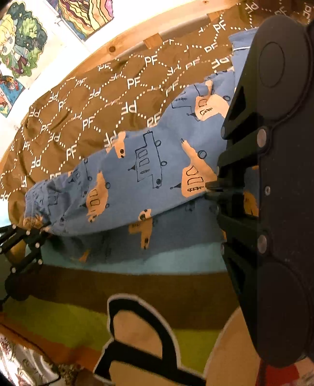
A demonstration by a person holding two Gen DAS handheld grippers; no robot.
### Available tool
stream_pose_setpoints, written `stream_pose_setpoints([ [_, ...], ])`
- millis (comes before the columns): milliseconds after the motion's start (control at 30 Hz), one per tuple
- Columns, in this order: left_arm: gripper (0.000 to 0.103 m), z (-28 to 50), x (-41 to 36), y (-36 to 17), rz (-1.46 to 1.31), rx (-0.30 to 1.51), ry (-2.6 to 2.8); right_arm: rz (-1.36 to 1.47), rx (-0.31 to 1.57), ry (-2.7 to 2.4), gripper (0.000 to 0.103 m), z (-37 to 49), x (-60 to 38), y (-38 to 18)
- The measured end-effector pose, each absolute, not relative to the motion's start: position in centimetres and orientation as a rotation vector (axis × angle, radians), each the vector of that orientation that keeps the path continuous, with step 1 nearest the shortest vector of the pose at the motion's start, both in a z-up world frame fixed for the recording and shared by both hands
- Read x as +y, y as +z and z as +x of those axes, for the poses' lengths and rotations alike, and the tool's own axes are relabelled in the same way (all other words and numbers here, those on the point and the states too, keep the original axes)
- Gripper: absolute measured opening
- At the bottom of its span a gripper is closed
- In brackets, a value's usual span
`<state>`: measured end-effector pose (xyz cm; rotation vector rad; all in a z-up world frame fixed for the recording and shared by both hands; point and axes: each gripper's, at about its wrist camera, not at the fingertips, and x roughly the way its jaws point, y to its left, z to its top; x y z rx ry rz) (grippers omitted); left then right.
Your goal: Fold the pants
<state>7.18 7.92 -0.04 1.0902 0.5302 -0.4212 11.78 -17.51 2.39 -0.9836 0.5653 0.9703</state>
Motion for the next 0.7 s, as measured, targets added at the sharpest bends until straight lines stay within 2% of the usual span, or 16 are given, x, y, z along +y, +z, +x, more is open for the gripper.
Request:
stream_pose_setpoints([
  [367,0.002,7.4,8.1,-1.3,1.106,0.62,-0.494,-0.988,0.649,1.011,0.0,10.9,-17.0,-0.4],
  [400,0.006,7.4,8.0,-1.5,1.106,0.625,-0.494,-0.992,0.661,1.006,0.001,11.0,-16.9,-0.8],
  [467,0.009,7.5,8.2,-1.4,1.09,0.637,-0.499,-0.97,0.672,1.0,0.008,11.1,-16.9,-1.0],
  [500,0.013,7.6,8.2,-1.1,1.072,0.646,-0.503,-0.946,0.682,0.999,0.013,11.2,-17.1,-0.8],
  [567,0.03,7.6,8.4,-0.2,1.003,0.664,-0.513,-0.886,0.705,0.987,0.041,11.4,-17.8,0.1],
  [600,0.052,7.5,8.5,0.3,0.962,0.672,-0.512,-0.852,0.712,0.969,0.045,11.4,-18.5,0.6],
  [633,0.069,7.6,8.6,0.9,0.907,0.678,-0.507,-0.816,0.719,0.941,0.049,11.4,-19.3,1.0],
  [700,0.076,7.9,8.5,2.2,0.791,0.682,-0.496,-0.741,0.733,0.88,0.062,11.5,-21.0,1.9],
])
